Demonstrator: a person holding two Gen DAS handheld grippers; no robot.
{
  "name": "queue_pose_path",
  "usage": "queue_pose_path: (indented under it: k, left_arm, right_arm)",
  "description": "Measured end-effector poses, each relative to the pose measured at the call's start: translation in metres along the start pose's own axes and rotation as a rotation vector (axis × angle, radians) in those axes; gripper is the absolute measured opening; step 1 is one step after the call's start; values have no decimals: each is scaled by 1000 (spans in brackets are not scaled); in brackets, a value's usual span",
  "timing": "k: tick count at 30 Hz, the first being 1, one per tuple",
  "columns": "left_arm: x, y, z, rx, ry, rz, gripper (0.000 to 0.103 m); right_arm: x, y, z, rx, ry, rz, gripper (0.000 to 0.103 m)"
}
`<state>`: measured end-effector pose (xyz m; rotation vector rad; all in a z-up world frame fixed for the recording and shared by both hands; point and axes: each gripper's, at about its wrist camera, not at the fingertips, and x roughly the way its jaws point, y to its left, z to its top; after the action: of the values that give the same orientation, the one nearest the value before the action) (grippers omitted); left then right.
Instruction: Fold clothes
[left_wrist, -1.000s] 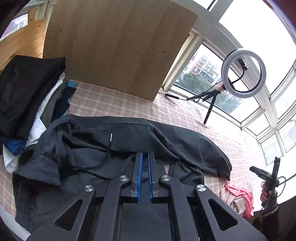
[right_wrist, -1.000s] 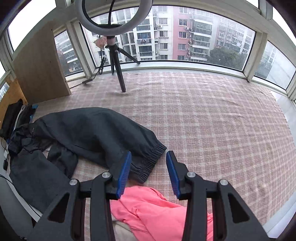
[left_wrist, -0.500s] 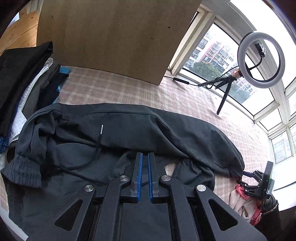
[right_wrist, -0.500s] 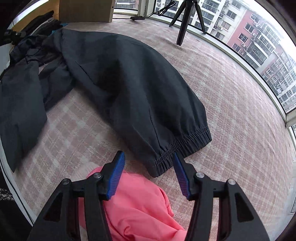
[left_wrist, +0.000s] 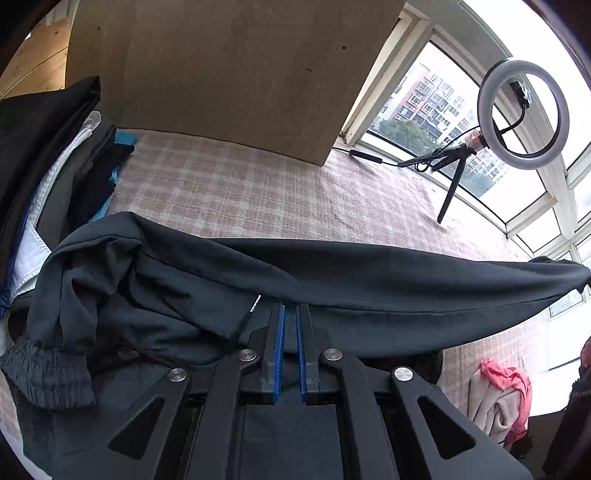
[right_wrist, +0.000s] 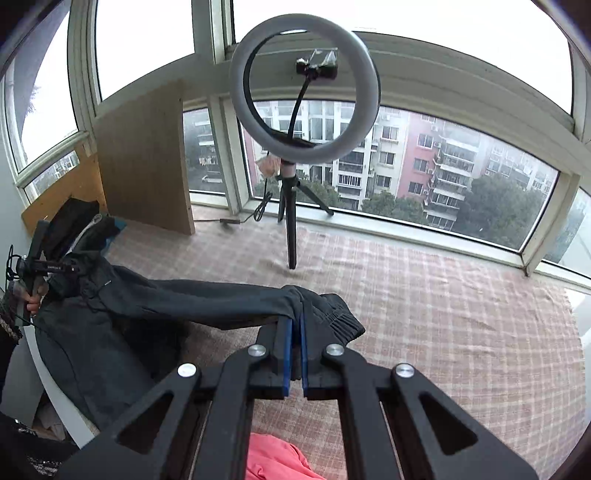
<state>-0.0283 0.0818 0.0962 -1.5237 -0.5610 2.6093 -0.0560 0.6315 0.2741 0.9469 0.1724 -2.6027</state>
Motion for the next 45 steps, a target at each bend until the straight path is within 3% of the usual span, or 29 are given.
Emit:
queue_pose_path:
  k: [6, 11, 13, 15, 20, 24, 26, 29, 34, 39, 42, 45]
  left_arm:
    - [-24, 33, -9, -39, -43, 11, 17]
    - [-13, 74, -3, -162, 9, 7, 21]
    - [-3, 82, -2, -219, 37, -33, 33]
    - [10, 91, 1, -290, 45, -98, 36]
    - [15, 112, 18, -453, -20, -58, 36]
    - [29, 115, 37, -436, 0, 53, 40]
    - [40, 119, 42, -440, 22, 75, 37]
    - [52, 124, 46, -433, 41, 79, 3]
    - [23, 119, 34, -402, -32, 78, 2]
    - [-65, 122, 18, -430, -162, -14, 2]
    - [-109, 124, 25, -433, -238, -10, 2]
    - [-116, 120, 51, -415, -269, 33, 2]
  right_arm:
    - [-44, 8, 37, -9, -58, -36, 4]
    - [0, -6, 8, 48, 66, -110, 4]
    - [25, -12, -8, 77, 124, -126, 4]
    - [40, -17, -20, 102, 161, -126, 4]
    - [58, -22, -32, 128, 207, -133, 4]
    - [61, -24, -28, 127, 201, -137, 4]
    - [62, -26, -26, 125, 194, -136, 4]
    - [67, -28, -25, 114, 192, -140, 4]
    - [60, -36, -30, 125, 185, -147, 4]
    - [22, -57, -41, 182, 160, -152, 4]
    - [-2, -69, -41, 220, 126, -158, 4]
    - [-11, -79, -37, 242, 109, -160, 4]
